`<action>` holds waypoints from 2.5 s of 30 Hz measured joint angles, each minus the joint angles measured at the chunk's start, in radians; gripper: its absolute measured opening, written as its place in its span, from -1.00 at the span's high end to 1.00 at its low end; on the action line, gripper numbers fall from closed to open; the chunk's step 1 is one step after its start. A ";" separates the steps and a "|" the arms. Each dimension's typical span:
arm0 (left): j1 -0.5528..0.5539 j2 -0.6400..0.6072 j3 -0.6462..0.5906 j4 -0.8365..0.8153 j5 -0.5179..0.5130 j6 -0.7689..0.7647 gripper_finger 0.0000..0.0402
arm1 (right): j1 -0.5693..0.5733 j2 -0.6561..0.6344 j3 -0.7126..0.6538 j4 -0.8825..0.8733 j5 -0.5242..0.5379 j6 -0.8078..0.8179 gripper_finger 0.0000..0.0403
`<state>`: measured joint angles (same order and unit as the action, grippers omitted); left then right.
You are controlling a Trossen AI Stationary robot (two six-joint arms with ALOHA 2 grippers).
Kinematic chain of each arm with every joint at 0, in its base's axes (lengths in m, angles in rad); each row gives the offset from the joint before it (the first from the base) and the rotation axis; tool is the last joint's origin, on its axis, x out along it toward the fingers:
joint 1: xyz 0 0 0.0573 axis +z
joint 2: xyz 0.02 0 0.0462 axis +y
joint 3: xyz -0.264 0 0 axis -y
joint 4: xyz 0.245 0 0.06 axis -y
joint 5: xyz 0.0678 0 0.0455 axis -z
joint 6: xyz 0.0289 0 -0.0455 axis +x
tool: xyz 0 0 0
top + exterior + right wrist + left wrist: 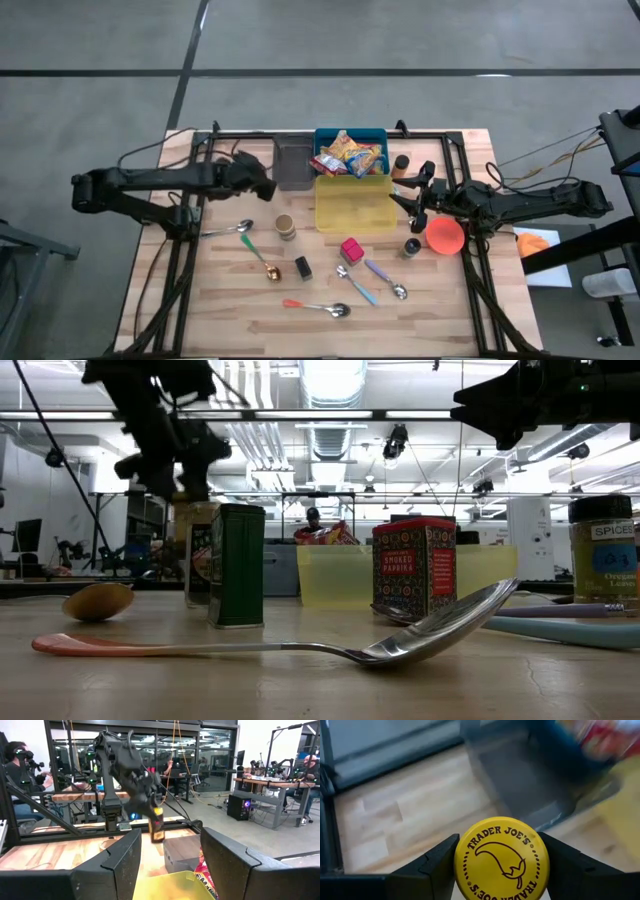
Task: Pick & Place Food Item
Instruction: Put the yellow spice bottle into the black bin
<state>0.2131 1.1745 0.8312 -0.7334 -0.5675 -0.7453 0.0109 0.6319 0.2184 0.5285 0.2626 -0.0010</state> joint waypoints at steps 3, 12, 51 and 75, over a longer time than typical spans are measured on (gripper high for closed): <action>0.000 -0.028 0.048 -0.001 -0.037 0.045 -0.16 | 0.000 0.000 0.000 0.000 0.000 0.000 -0.01; 0.079 0.011 0.239 0.008 -0.064 0.223 -0.15 | 0.000 0.000 0.000 0.000 0.000 0.000 -0.01; 0.442 0.537 0.440 0.181 0.274 0.457 -0.15 | 0.000 0.000 0.000 0.000 0.000 0.000 -0.01; 0.452 0.537 0.320 0.292 0.300 0.427 -0.16 | 0.000 0.000 0.000 0.000 0.000 0.000 -0.01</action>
<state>0.6655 1.7119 1.1515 -0.4416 -0.2680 -0.3179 0.0105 0.6315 0.2184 0.5285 0.2625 -0.0010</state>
